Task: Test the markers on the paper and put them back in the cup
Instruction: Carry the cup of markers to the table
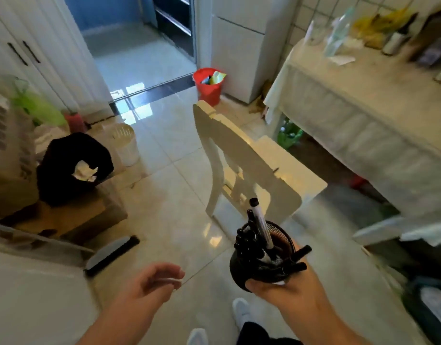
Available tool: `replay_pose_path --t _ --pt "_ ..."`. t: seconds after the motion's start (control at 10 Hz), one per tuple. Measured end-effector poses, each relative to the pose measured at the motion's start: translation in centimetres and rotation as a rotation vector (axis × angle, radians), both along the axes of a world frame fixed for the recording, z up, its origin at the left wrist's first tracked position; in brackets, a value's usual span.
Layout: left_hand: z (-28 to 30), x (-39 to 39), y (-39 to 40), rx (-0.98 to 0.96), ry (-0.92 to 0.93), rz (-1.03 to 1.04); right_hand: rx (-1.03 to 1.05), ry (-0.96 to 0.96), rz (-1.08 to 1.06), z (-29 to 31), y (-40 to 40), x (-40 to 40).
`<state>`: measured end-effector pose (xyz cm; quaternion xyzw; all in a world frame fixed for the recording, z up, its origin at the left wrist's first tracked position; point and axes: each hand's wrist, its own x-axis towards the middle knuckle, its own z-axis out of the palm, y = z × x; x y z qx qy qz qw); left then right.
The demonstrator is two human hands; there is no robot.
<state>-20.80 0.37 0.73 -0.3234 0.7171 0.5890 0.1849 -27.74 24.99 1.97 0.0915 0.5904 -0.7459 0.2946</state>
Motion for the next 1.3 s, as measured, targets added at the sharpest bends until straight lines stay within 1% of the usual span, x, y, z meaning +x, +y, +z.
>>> replay_pose_path --t 0.1,0.2,0.4,0.5,0.6,0.7,0.9,1.1,1.3 --pt "-1.1 -1.3 0.7 0.023 0.003 -0.13 0.678 0.312 0.188 -1.8 2.2 3.3" --pt "-2.2 -2.5 2.4 0.006 0.027 -0.277 0.522 0.176 -0.182 -2.5 3.6 6.4" --pt "-2.1 -5.3 8.0 0.048 0.082 -0.583 0.542 0.094 -0.46 -1.8 7.6 10.0" --pt "-1.8 -6.4 11.5 0.083 0.118 -0.645 0.474 0.09 -0.603 -1.1 10.0 10.8" --pt "-2.1 -7.1 15.3 0.076 0.129 -0.704 0.478 0.102 -0.688 -0.9 12.7 12.0" --pt "-2.4 -7.2 18.9 0.058 0.132 -0.754 0.513 0.118 -0.725 -1.0 15.7 12.9" --pt "-2.0 -6.9 25.5 0.117 0.162 -0.695 0.509 0.132 -0.749 -1.1 22.5 13.9" --pt "-1.2 -7.4 30.4 0.058 0.204 -0.701 0.462 0.146 -0.773 -0.6 27.9 13.0" --pt "-0.3 -10.4 34.2 0.006 0.206 -0.738 0.462 0.141 -0.756 -1.1 32.2 10.0"
